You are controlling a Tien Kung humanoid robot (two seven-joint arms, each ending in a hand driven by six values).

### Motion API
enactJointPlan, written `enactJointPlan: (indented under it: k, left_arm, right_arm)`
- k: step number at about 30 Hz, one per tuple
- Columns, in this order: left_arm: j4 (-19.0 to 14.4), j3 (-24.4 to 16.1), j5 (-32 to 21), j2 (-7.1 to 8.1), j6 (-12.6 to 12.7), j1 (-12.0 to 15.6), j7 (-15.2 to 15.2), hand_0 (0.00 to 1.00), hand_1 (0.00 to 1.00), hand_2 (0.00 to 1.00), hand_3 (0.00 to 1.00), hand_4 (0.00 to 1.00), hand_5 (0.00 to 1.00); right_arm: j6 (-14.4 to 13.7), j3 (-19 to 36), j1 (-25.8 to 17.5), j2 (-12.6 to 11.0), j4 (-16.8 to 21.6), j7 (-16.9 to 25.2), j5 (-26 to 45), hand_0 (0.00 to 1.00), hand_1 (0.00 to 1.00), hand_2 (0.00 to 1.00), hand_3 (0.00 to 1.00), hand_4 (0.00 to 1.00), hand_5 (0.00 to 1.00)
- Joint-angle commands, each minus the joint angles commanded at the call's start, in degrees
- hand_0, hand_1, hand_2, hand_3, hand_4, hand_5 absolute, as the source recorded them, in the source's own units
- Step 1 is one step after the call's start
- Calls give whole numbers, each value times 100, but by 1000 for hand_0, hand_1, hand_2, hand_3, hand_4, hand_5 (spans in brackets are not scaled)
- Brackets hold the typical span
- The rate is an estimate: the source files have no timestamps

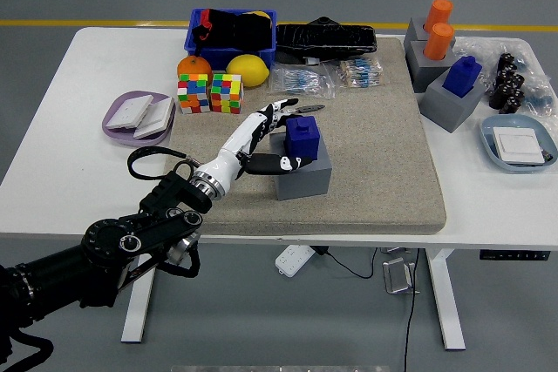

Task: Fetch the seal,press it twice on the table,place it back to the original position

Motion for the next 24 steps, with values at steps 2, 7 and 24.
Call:
enactJointPlan:
  k: [2, 7, 24]
  left_arm:
    - [17, 9, 8, -9, 20, -1, 4, 899, 765, 698, 899, 896, 2]
    - [51, 25, 45, -32, 57, 0, 24, 887, 744, 674, 892, 871, 2]
    - [104, 73, 175, -142, 300, -23, 35, 873, 686, 628, 874, 812, 2]
  right_arm:
    - [-1, -6, 0, 1, 0, -2, 7, 788, 721, 726, 663, 803, 489]
    - [-1, -17, -5, 4, 0, -2, 13, 788, 721, 726, 663, 803, 489]
    - [-6, -43, -3, -2, 0, -1, 32, 788, 721, 726, 663, 803, 490]
